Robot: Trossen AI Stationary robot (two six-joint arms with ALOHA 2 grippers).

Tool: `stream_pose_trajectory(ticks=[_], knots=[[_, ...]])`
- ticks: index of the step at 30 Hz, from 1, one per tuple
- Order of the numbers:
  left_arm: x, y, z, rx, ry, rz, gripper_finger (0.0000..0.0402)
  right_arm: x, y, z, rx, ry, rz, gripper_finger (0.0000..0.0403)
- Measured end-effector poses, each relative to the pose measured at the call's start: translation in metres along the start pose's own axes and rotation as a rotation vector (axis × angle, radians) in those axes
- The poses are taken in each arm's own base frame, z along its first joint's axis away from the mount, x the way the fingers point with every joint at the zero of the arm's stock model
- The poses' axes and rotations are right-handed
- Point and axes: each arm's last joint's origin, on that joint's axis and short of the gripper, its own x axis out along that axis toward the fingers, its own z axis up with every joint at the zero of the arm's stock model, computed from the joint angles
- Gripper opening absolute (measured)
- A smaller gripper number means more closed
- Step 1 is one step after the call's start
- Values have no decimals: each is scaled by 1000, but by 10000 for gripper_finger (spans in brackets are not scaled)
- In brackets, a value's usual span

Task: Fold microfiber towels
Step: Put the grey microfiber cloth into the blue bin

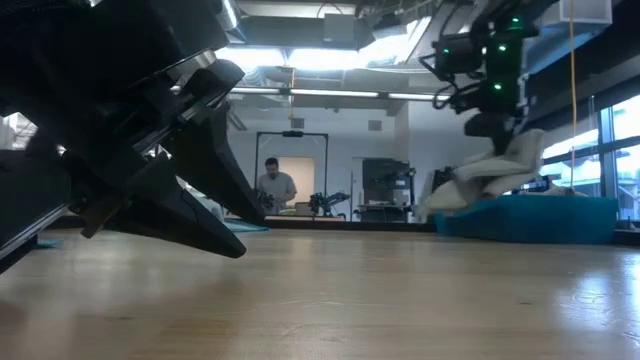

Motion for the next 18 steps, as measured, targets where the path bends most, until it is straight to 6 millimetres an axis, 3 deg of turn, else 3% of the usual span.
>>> stream_pose_trajectory(ticks=[8, 18], knots=[[0, 0, 0, -10, 0, -1, 133, 21, 0, -21, 5, 42, -48, 16], [1, 0, 0, -13, 1, 0, 133, 34, -2, -20, 15, -5, -174, 16]])
